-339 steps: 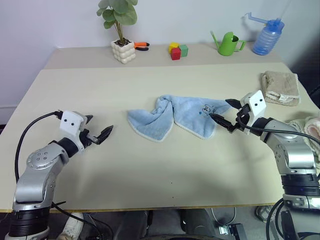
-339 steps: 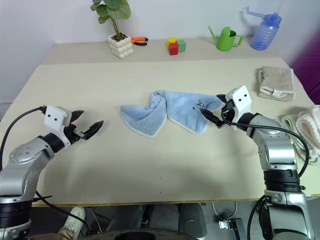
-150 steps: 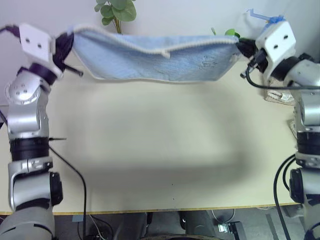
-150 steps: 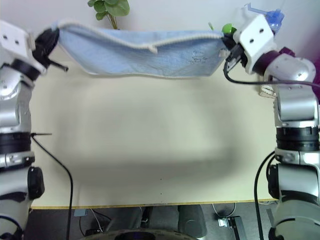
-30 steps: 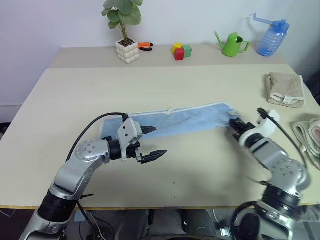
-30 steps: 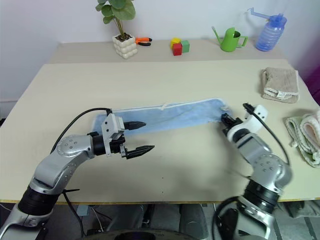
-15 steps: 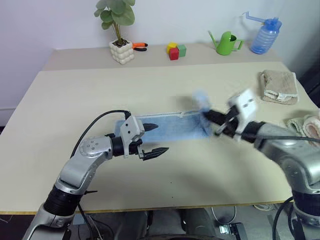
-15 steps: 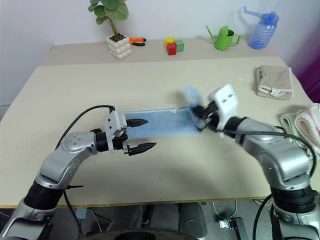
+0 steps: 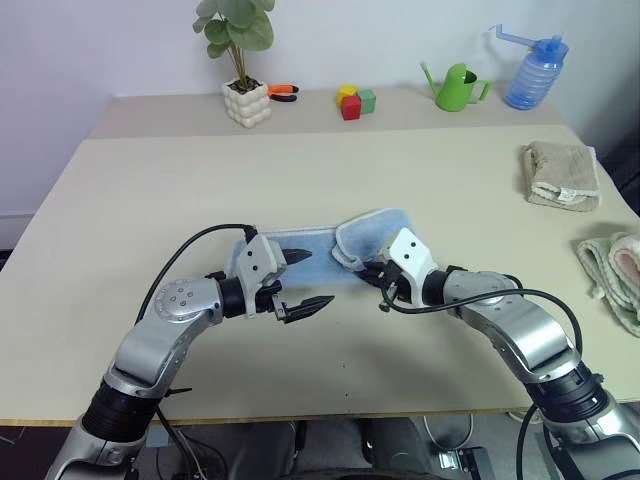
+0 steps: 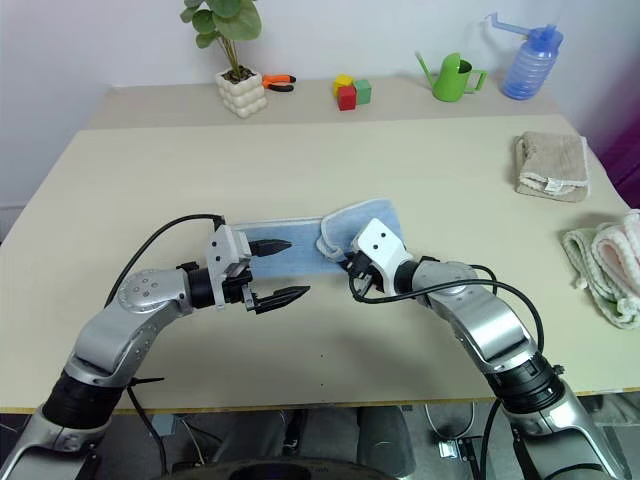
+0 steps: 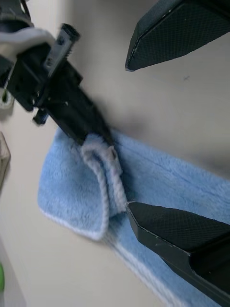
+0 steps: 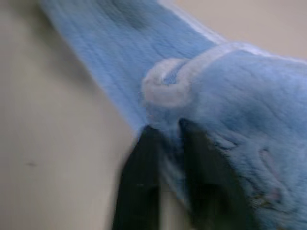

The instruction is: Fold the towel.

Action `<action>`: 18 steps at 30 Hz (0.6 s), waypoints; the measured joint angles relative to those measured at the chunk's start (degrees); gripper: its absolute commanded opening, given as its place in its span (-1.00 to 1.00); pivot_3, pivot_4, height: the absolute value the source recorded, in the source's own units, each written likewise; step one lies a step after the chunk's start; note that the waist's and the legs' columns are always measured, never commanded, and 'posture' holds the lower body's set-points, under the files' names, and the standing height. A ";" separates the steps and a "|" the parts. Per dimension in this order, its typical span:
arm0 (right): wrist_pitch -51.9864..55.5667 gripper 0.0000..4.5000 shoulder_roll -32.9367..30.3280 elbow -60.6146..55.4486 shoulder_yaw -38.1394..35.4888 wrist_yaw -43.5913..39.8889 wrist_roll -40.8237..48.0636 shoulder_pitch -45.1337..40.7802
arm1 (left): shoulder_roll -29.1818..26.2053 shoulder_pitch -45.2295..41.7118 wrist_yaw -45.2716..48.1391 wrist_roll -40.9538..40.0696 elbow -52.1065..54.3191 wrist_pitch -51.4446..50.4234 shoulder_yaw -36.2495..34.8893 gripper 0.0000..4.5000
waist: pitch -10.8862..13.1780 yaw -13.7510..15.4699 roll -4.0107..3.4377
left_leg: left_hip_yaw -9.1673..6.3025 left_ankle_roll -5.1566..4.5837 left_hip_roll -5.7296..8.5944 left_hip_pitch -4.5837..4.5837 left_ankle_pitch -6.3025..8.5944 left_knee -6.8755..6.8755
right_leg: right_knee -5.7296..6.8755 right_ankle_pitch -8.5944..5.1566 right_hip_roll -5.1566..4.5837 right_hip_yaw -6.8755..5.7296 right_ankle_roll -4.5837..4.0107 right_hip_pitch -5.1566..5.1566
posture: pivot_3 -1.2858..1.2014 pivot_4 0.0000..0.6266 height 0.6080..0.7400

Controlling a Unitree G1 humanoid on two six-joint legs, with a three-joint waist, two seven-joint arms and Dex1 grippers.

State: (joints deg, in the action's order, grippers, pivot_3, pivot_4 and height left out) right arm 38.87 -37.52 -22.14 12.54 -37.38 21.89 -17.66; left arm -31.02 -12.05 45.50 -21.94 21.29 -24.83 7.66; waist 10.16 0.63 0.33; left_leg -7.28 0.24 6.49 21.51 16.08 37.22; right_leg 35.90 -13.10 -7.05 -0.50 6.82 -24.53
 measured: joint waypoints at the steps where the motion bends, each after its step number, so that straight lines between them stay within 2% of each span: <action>1: -0.02 0.22 -0.76 -1.21 -1.42 -1.02 0.96 0.63 | -0.02 -0.02 -0.53 -0.05 -0.03 -0.03 -0.74 1.00 | 0.00 0.12 0.00 | 0.00 0.00 0.00 0.00 0.00 0.00 | 0.00 0.00 0.00 0.00 0.00 0.00 | 0.03 -0.52 0.88; 4: -0.02 0.86 -3.31 -4.06 -6.55 -3.49 3.25 1.81 | -0.25 0.14 -1.95 -0.43 -0.42 -0.65 -4.00 1.00 | 0.00 0.26 0.01 | 0.00 0.00 0.00 0.01 0.00 0.02 | -0.04 0.00 0.00 -0.01 0.00 0.03 | 0.03 -0.52 0.88; 6: 0.11 0.82 -3.83 -4.77 -9.37 -4.21 4.73 2.05 | -0.55 0.34 -2.31 -1.12 -0.54 -1.14 -5.74 1.00 | 0.00 0.20 0.01 | 0.00 0.00 -0.01 0.00 0.00 0.01 | -0.04 0.00 0.01 -0.01 0.00 0.03 | 0.03 -0.52 0.88; 7: 0.23 0.72 -3.33 -4.73 -10.60 -4.11 5.63 2.03 | -0.57 0.54 -2.38 -1.30 -0.59 -1.23 -6.42 1.00 | 0.00 0.09 0.01 | 0.00 0.00 -0.02 -0.01 0.00 0.00 | -0.04 0.00 0.02 -0.01 0.00 0.02 | 0.03 -0.52 0.88; 9: 0.53 0.36 -1.17 -2.61 -12.52 -3.06 6.62 0.46 | -1.09 1.10 -2.64 -1.43 -0.90 -1.31 -7.61 1.00 | 0.00 -0.15 0.01 | 0.03 0.00 -0.08 -0.04 0.00 -0.01 | -0.04 0.03 0.09 0.01 -0.04 0.02 | 0.03 -0.52 0.88; 14: -4.05 -0.81 3.40 10.40 -10.23 1.22 -0.50 -6.27 | -2.80 3.86 -2.89 -1.41 -2.36 -1.33 -10.47 1.00 | 0.01 -0.04 0.01 | 0.05 0.03 -0.12 -0.03 -0.01 -0.03 | -0.05 0.06 0.14 0.03 -0.10 -0.02 | 0.03 -0.52 0.88; 15: -5.23 -0.97 4.84 13.03 -8.91 1.68 -1.90 -7.31 | -2.94 4.56 -2.93 -1.48 -2.35 -1.33 -11.02 1.00 | 0.01 -0.04 0.02 | 0.05 0.04 -0.12 -0.03 -0.01 -0.03 | -0.05 0.06 0.14 0.03 -0.10 -0.02 | 0.03 -0.52 0.88; 18: -8.81 -0.97 8.14 20.13 -5.32 2.75 -6.24 -9.57 | -3.24 6.10 -3.19 -1.67 -2.05 -1.44 -11.55 1.00 | 0.01 -0.04 0.02 | 0.07 0.06 -0.11 -0.02 -0.02 -0.04 | -0.05 0.07 0.14 0.05 -0.12 -0.05 | 0.03 -0.52 0.88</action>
State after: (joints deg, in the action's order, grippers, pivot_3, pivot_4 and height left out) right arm 30.06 -29.38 -2.01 7.22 -34.63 15.65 -27.23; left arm -34.26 -5.95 42.32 -23.61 19.23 -26.28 -3.89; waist 10.17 0.58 0.34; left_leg -7.21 0.31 6.38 21.48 16.07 37.18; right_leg 35.85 -13.03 -6.91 -0.45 6.71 -24.58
